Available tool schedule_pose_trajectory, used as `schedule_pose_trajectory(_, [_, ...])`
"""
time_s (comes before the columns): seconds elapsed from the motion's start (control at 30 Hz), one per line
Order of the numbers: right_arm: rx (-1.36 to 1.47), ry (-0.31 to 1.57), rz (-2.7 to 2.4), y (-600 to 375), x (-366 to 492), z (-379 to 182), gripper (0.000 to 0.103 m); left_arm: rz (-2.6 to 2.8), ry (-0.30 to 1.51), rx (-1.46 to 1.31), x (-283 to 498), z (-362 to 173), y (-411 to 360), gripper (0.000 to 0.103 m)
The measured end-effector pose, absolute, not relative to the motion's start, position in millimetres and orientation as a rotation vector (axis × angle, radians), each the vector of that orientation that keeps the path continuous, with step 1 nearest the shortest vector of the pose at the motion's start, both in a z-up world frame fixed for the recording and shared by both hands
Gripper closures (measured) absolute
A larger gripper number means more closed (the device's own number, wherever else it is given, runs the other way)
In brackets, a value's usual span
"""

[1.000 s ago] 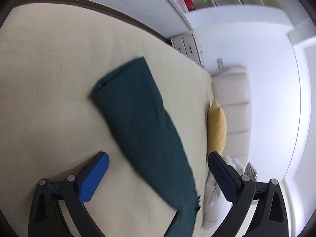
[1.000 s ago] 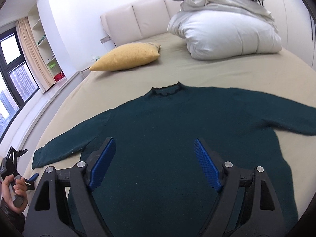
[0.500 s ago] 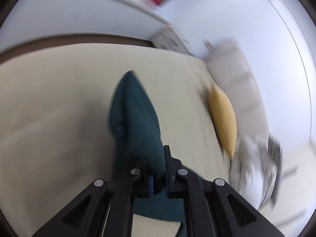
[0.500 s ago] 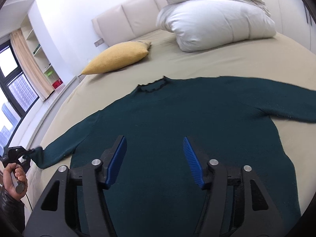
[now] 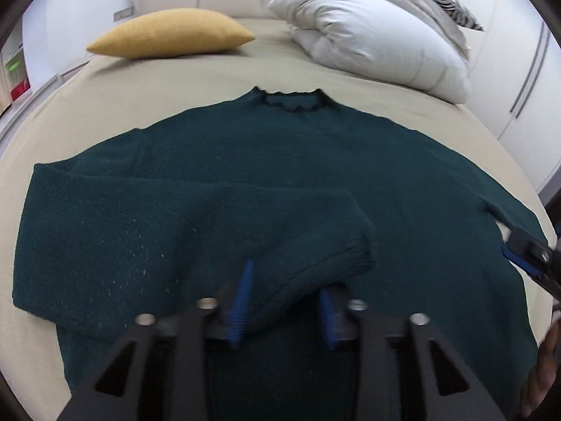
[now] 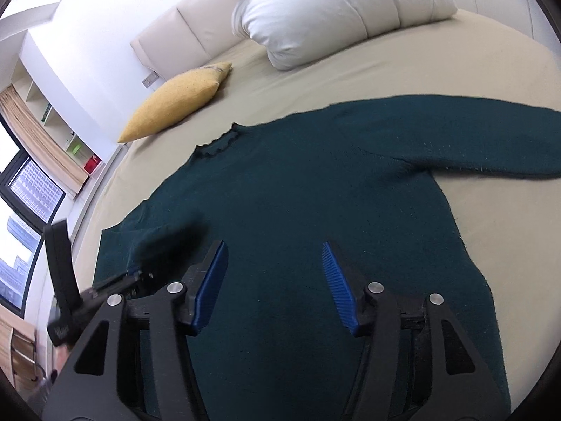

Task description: Fold small clothes

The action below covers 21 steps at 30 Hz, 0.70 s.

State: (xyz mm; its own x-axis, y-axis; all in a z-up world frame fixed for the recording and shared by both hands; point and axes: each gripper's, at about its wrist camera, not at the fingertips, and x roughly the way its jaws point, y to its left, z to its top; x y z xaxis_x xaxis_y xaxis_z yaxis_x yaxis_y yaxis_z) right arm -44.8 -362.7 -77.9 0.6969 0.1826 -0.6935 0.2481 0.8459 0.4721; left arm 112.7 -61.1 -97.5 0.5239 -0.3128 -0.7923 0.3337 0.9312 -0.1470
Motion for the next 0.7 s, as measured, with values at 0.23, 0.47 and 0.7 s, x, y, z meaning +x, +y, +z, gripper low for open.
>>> schedule_pose_trajectory(0.23, [0.717,0.881,0.136,-341,0,-94,0.036,-0.401,0.842,-0.05,80,-65,-18,0.015])
schedule_pose_trajectory(0.47, [0.698,1.056,0.25,-280,75,-128,0.043,-0.296,0.853,-0.304,88,-67,67,0.016])
schedule_pose_trajectory(0.7, [0.433,1.075,0.174,-237,101,-121,0.095,-0.185,0.836,-0.464,96,-68,135,0.021])
